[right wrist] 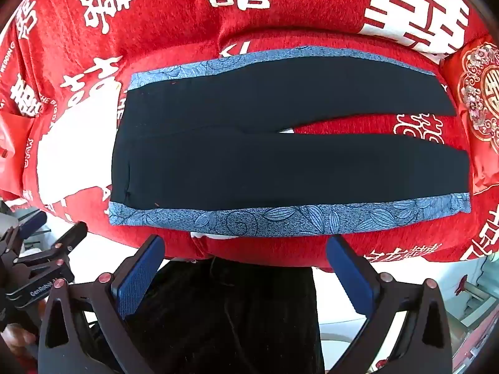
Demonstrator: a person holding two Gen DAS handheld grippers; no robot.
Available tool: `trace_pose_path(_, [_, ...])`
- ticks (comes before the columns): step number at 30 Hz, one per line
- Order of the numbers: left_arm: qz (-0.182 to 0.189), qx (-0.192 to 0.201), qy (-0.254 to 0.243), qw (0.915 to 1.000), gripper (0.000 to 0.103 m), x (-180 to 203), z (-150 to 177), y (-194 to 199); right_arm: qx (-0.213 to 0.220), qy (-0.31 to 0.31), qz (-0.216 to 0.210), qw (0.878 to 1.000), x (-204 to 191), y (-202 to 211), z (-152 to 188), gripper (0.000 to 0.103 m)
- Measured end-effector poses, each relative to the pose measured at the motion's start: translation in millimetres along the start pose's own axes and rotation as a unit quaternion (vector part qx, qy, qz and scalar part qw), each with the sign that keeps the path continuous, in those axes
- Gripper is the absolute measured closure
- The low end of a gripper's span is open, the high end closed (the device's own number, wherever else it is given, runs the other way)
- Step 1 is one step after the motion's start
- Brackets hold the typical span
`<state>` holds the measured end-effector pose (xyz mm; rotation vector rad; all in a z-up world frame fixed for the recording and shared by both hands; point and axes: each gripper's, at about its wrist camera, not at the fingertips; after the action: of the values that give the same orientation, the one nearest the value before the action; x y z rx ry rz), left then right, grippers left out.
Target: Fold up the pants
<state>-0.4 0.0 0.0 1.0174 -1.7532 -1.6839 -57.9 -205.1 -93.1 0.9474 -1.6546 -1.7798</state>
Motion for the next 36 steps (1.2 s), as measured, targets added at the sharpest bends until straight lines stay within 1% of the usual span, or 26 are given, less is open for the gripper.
trace_pose_path(3, [0.007,-0.003,0.000,1.0000,0.000,4.2,3.2,-1.5,0.002,-0.002,0.001,1.000,-1.9,-0.5,0.5,0.000])
trace_pose_path(4, [0.023,-0.008,0.010,0.9997,0.000,-1.1,-0.4,4.8,0.003,-0.003,0.001,1.000,-2.6,-0.4,1.0,0.000])
trace_pose_path(6, [0.027,-0.019,0.010,0.9994,0.000,-7.5,-6.7,6.9,0.005,-0.004,-0.001,1.000,-4.7,-0.5,2.8,0.000])
trace_pose_path(7, [0.016,-0.017,0.010,0.9997,0.000,-2.6,-7.2,7.5,0.005,-0.004,-0.002,1.000,3.6,1.5,-0.5,0.000])
trace_pose_path(8, [0.013,-0.016,0.009,0.9997,0.000,-2.0,-8.8,8.1,0.006,-0.005,-0.002,1.000,3.9,2.5,-0.8,0.000])
trace_pose_path(11, [0.014,-0.007,0.007,0.9998,0.000,-2.3,-9.8,11.1,0.006,-0.002,0.000,1.000,10.8,-0.8,-2.6,0.000])
trace_pose_path(13, [0.019,-0.005,0.005,0.9998,0.000,-1.0,-11.2,11.9,0.006,0.001,0.002,1.000,11.2,1.6,-0.1,0.000])
trace_pose_path(14, [0.018,-0.003,0.003,0.9998,0.000,0.0,-11.7,12.3,0.002,0.001,0.006,1.000,7.9,4.3,-7.4,0.000])
trace_pose_path(18, [0.015,0.000,0.006,0.9999,0.000,2.5,-13.6,13.0,0.006,0.008,0.015,1.000,5.9,7.0,-10.5,0.000])
trace_pose_path(22, [0.018,-0.007,0.008,0.9998,0.000,2.4,-15.4,10.2,0.012,0.014,0.019,1.000,6.6,8.9,-10.4,0.000])
trace_pose_path(27, [0.005,-0.001,0.005,1.0000,0.000,4.2,-15.6,12.3,0.014,0.016,0.023,1.000,4.7,10.3,-10.5,0.000])
trace_pose_path(36, [-0.005,0.004,0.010,0.9999,0.000,2.9,-16.7,15.9,0.020,0.024,0.025,0.999,2.5,12.5,-10.6,0.000])
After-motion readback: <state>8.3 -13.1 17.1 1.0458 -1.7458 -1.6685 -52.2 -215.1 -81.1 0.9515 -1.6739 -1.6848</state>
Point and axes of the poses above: each gripper's, at about its wrist camera, not at the fingertips, and y roughly against the way its jaws point, x to its right, z to its underside, and after that the axes turned 4 degrees about -x, right-handed
